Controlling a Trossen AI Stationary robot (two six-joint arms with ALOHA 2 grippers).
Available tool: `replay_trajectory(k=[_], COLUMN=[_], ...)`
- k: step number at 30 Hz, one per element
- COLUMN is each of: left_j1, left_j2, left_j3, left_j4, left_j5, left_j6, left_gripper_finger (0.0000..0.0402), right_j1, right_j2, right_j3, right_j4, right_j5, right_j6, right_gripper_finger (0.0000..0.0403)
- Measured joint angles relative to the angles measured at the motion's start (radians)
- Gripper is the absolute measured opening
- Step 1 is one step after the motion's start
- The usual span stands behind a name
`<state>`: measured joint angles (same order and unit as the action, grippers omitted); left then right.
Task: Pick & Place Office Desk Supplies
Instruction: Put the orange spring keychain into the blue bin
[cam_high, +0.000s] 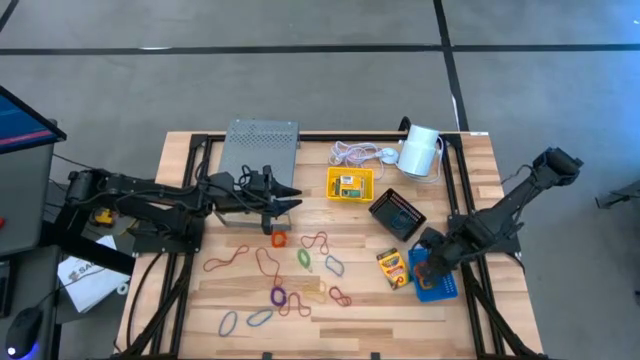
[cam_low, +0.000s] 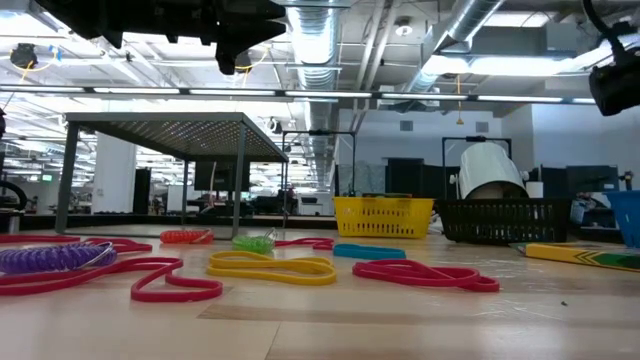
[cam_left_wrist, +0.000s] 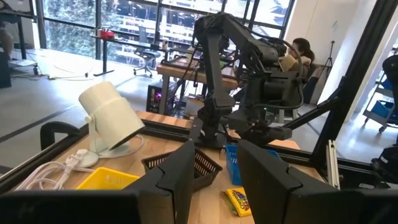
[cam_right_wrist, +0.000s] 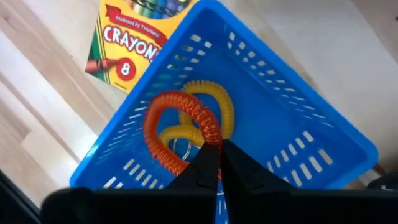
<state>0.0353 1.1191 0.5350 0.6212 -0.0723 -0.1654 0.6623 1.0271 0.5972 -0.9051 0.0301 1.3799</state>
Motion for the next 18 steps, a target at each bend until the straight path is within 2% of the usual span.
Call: replay_trajectory(k=[14,18], left_j1=[0.000,0.000], left_j2=[0.000,0.000], left_j3=[0.000,0.000], left_j4=[-0.005,-0.007], left_j5=[0.000,0.000], left_j6=[0.000,0.000], left_gripper_finger=[0.0120,0.0120], right_j1=[-0.011,-0.011], right_j2=[0.000,0.000], right_j3=[0.000,0.000], right_j4=[-0.008,-0.007], right_j5=[-0.012,-0.014], right_j6=[-0.019,-0.019], right_gripper_finger=[0.0000,0.0017])
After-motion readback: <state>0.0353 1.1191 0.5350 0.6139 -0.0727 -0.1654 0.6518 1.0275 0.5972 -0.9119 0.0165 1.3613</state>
